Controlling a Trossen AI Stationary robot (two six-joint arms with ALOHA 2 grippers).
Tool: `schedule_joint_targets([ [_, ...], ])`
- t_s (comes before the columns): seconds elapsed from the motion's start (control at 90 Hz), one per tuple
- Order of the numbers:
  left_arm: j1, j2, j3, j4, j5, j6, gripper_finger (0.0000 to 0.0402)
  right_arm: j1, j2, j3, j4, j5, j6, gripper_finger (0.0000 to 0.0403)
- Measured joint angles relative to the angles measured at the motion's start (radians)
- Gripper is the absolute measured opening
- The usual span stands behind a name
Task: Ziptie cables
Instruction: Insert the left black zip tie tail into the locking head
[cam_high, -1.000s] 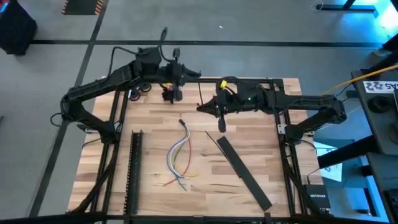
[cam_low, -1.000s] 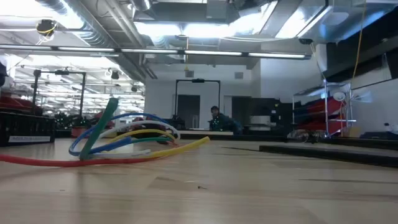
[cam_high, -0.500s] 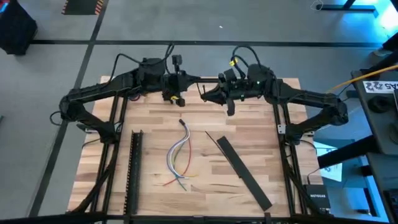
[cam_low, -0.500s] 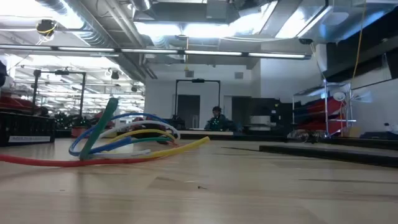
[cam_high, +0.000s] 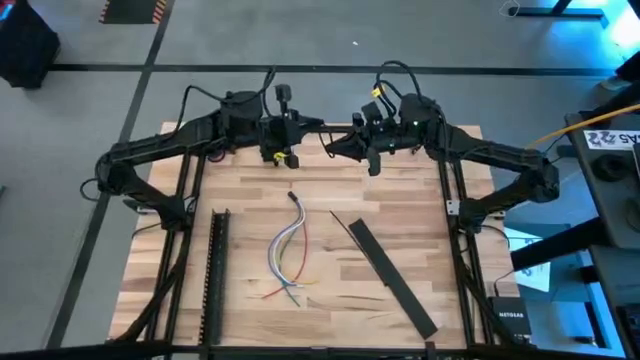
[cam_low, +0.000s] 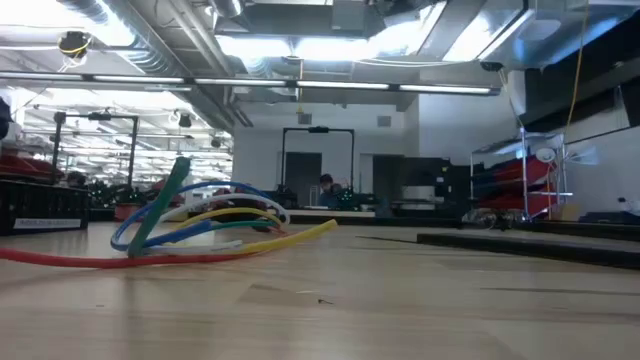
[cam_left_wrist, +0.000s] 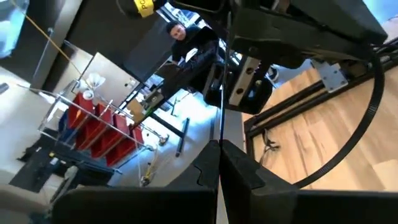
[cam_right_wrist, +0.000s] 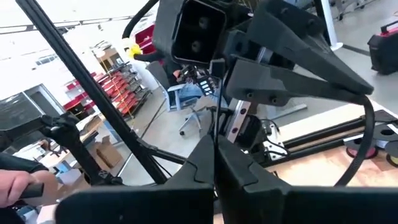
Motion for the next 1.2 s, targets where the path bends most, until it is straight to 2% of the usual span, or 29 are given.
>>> schedule_joint_targets([
  [0.944,-0.023,0.0,0.0,0.005,0.0,0.026,0.0,0.003,0.021,0.0,0.01,0.011,0.077,0.0],
  [1.2,-0.023,0.0,0.0,0.004,0.0,0.12,0.0,0.003,0.021,0.0,0.063,-0.028,0.214,0.0],
])
